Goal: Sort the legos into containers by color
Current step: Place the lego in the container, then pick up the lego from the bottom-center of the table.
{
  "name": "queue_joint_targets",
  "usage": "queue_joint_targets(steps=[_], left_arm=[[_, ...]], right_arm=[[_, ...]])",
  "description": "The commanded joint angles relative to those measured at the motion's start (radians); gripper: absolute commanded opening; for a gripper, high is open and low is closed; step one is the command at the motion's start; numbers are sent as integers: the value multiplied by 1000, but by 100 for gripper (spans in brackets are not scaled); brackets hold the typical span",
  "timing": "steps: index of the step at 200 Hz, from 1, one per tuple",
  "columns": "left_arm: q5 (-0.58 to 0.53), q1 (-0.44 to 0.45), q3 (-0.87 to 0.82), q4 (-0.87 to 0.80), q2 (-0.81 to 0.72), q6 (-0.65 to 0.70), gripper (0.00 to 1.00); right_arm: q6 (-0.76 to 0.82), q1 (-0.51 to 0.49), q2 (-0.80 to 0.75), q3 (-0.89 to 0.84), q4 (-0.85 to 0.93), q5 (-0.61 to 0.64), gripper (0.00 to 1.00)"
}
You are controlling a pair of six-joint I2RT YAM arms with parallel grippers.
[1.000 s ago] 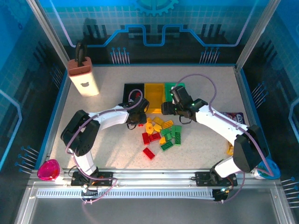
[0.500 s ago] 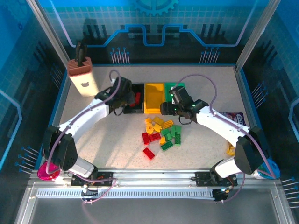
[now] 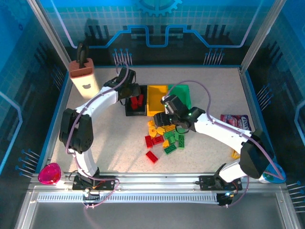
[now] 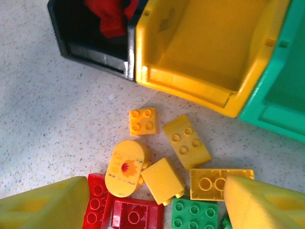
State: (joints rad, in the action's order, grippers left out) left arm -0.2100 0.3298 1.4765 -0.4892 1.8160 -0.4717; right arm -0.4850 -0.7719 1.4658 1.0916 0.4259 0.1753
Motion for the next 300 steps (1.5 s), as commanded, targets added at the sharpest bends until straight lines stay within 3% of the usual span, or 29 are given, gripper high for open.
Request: queue_joint_targets(steps=[1, 40, 84, 155, 263, 300], left_arm=[[38, -8, 67, -9, -24, 22, 67], [34, 8, -11, 22, -197, 25, 70], [26, 51, -328, 185, -483, 43, 70], [-43, 58, -704, 96, -794, -65, 69], [-77, 58, -795, 70, -887, -89, 69], [-83, 58, -801, 67, -892, -93, 68]], right_arm=[[28, -35, 22, -5, 22, 16, 76], [44, -89, 62, 18, 37, 15, 76], [29, -157, 172, 89, 97, 10, 73], [-99, -266, 346, 178, 160, -4, 68], [-188, -312, 516, 309, 260, 73, 66], [-191, -323, 580, 370, 283, 83, 58]])
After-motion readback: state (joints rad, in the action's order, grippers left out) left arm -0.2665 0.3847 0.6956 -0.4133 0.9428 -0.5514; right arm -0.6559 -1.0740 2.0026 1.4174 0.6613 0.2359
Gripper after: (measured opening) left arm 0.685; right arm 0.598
